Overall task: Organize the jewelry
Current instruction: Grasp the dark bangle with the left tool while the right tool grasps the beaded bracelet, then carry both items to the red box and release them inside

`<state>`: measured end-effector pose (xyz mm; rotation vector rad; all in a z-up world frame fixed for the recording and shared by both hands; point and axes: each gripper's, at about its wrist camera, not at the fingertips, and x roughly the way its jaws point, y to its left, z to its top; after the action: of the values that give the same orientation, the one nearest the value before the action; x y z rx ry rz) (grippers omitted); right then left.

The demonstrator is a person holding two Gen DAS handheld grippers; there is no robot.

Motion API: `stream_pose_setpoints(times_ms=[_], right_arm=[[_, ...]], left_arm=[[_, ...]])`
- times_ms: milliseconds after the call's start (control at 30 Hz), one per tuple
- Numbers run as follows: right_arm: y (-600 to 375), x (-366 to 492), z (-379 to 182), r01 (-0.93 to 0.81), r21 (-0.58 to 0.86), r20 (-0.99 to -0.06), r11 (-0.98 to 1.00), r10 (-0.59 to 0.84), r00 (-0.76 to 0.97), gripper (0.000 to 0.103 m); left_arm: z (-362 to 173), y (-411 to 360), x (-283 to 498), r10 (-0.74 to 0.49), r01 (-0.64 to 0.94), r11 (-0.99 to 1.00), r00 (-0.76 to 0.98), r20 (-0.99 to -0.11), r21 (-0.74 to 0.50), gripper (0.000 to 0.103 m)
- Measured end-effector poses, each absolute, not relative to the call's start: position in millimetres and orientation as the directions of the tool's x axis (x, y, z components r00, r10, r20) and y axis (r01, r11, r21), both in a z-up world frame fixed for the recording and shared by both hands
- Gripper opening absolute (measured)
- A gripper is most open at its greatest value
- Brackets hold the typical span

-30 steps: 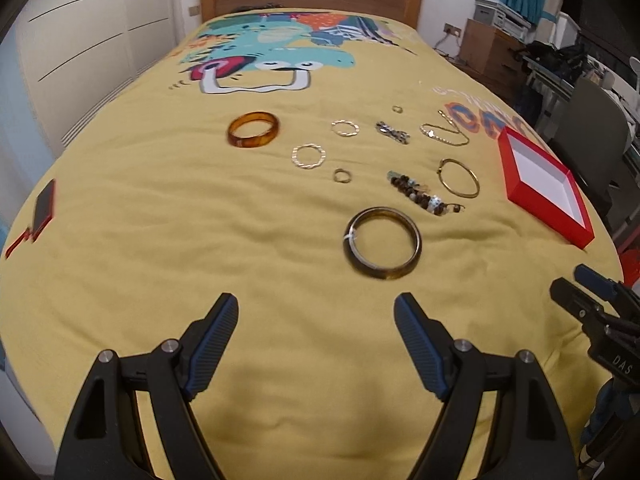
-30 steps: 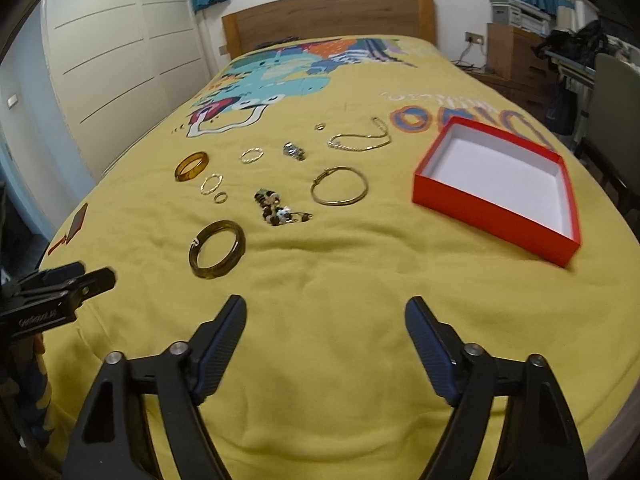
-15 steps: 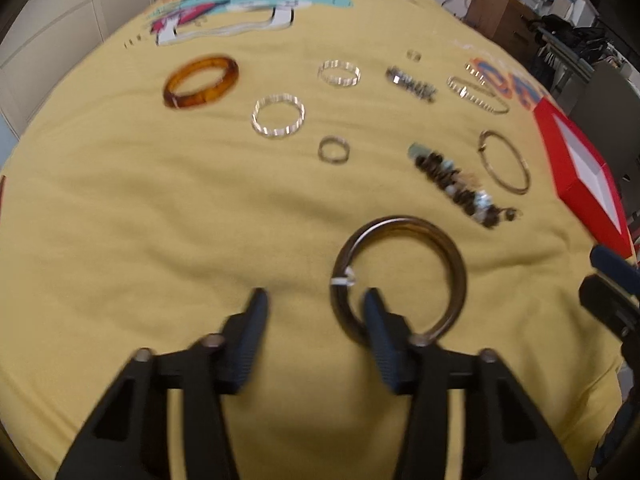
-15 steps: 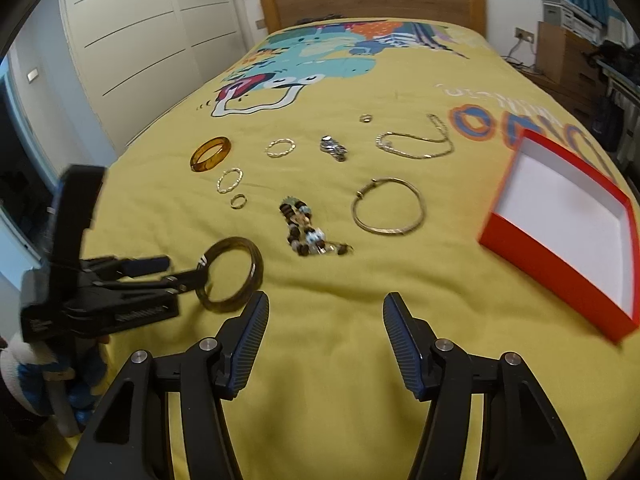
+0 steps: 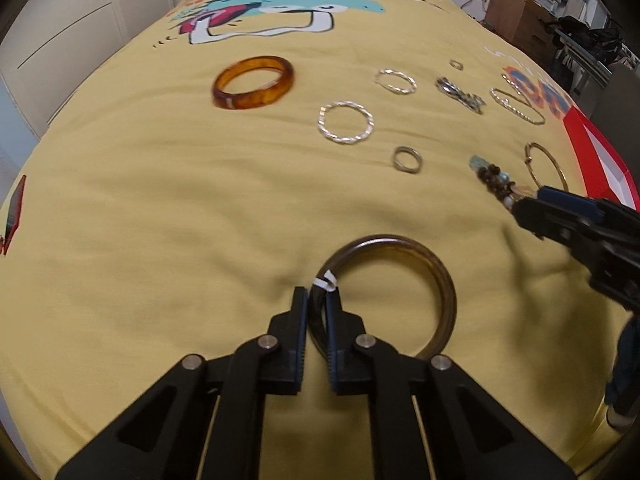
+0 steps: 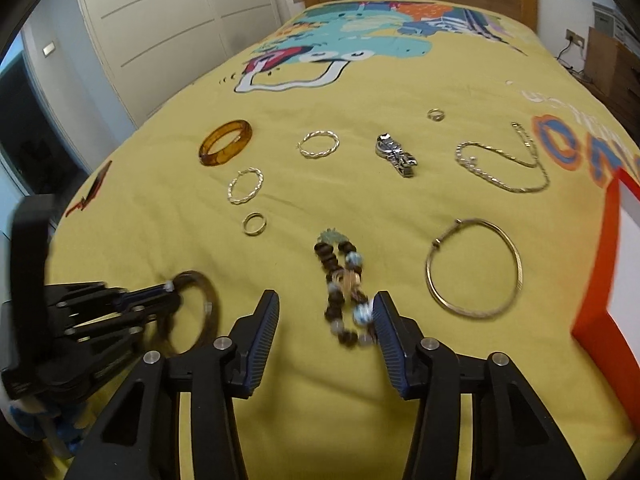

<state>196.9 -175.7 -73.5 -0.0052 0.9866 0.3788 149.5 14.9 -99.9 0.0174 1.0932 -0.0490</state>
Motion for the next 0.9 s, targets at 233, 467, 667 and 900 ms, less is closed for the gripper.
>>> stream_pose_setpoints(times_ms=[233, 467, 667, 900], right_arm=[[-170, 222, -95, -0.298, 0.172, -0.848, 0.939, 0.295, 0.441, 0.031], [-172, 213, -98, -0.291, 0.187, -0.849, 0.938, 0.304, 0.432, 0.013], [-179, 190, -82, -0.275, 0.230, -0.821, 0.934, 0.338, 0.460, 0.012], [-209, 150, -37, -0.243, 0.266, -0.758, 0.933, 0.358, 0.545, 0.011]], left_arm=[[-93, 24, 147, -0.039, 0.041, 0.999, 0.468, -0.883, -0.023, 0.008], [-83, 24, 139, -0.041, 0.041, 0.999, 0.486, -0.873, -0.024, 0.008], [-67, 21, 126, -0.051, 0.049, 0.998, 0.504, -0.862, -0.030, 0.008], [-41, -4, 117, -0.086, 0.099, 0.994, 0.532, -0.843, -0.040, 0.008]])
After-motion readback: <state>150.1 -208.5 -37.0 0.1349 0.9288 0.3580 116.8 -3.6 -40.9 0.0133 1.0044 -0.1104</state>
